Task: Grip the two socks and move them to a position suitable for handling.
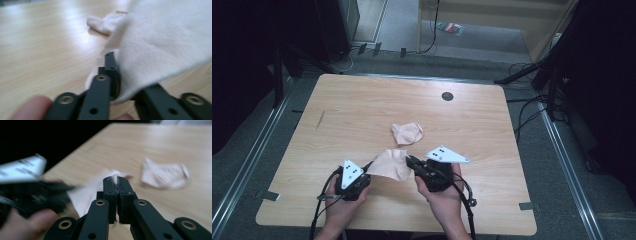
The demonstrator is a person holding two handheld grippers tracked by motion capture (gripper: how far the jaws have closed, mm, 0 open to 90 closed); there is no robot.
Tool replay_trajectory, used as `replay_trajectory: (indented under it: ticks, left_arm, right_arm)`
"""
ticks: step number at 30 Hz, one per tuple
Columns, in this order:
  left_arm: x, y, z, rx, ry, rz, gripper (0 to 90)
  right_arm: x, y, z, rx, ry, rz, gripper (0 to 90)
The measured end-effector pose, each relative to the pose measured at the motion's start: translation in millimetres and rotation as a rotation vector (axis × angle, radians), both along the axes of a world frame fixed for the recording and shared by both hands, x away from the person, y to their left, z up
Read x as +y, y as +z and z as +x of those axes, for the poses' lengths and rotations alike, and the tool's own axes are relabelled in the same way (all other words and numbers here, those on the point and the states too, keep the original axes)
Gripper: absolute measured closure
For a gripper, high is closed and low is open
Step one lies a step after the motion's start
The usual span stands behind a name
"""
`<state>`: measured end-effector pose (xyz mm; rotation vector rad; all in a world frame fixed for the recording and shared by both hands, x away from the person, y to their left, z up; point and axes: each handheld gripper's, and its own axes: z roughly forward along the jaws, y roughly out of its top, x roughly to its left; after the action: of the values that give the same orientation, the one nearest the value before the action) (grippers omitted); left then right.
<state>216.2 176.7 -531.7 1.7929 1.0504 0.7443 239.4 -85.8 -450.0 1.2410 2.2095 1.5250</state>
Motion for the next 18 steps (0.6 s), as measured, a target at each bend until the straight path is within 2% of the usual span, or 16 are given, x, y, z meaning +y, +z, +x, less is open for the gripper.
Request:
replay_trajectory:
  ticks: [2,3,4,5,6,7,8,10,12,14,16,18]
  left_arm:
    - [-2.1,2.8,-3.4,-0.05,-0.011,0.075,89.1]
    - [-7.6,1.5,-4.8,-0.058,-0.026,0.147,89.2]
    - [-7.6,1.5,-4.8,-0.058,-0.026,0.147,89.2]
    - [-13.7,-4.5,-5.6,-0.056,-0.02,0.226,89.2]
    - [-13.7,-4.5,-5.6,-0.056,-0.02,0.226,89.2]
    - [-15.7,-7.6,-5.5,-0.05,-0.026,0.249,89.1]
    - [-17.1,-10.0,-5.5,-0.034,-0.035,0.262,89.1]
    - [-21.4,-14.5,-4.9,-0.005,-0.075,0.259,88.8]
    - [-22.4,-15.6,-5.2,0.002,-0.088,0.262,88.3]
    - [-23.0,-16.8,-6.6,-0.011,-0.097,0.27,86.5]
    - [-22.2,-17.0,-6.4,0.006,-0.134,0.23,82.3]
    - [-21.5,-18.0,-6.2,0.024,-0.177,0.222,75.9]
  right_arm:
    - [-11.2,-16.4,3.4,0.044,-0.028,-0.009,88.6]
    - [-19.4,-31.6,5.5,0.07,-0.043,-0.027,88.9]
    - [-19.4,-31.6,5.5,0.07,-0.043,-0.027,88.9]
    - [-25.8,-44.2,8.2,0.1,-0.063,-0.045,89.0]
    - [-25.8,-44.2,8.2,0.1,-0.063,-0.045,89.0]
    - [-31.8,-53.7,12.4,0.097,-0.077,-0.081,89.1]
    - [-31.8,-53.7,12.4,0.097,-0.077,-0.081,89.1]
    - [-36.0,-62.5,17.6,0.108,-0.085,-0.108,89.1]
    - [-35.7,-65.5,19.0,0.104,-0.081,-0.126,89.1]
    - [-33.5,-74.9,22.3,0.113,-0.072,-0.155,89.1]
    - [-32.9,-79.3,23.9,0.123,-0.072,-0.166,89.1]
    - [-33.1,-82.2,25.4,0.123,-0.081,-0.18,89.1]
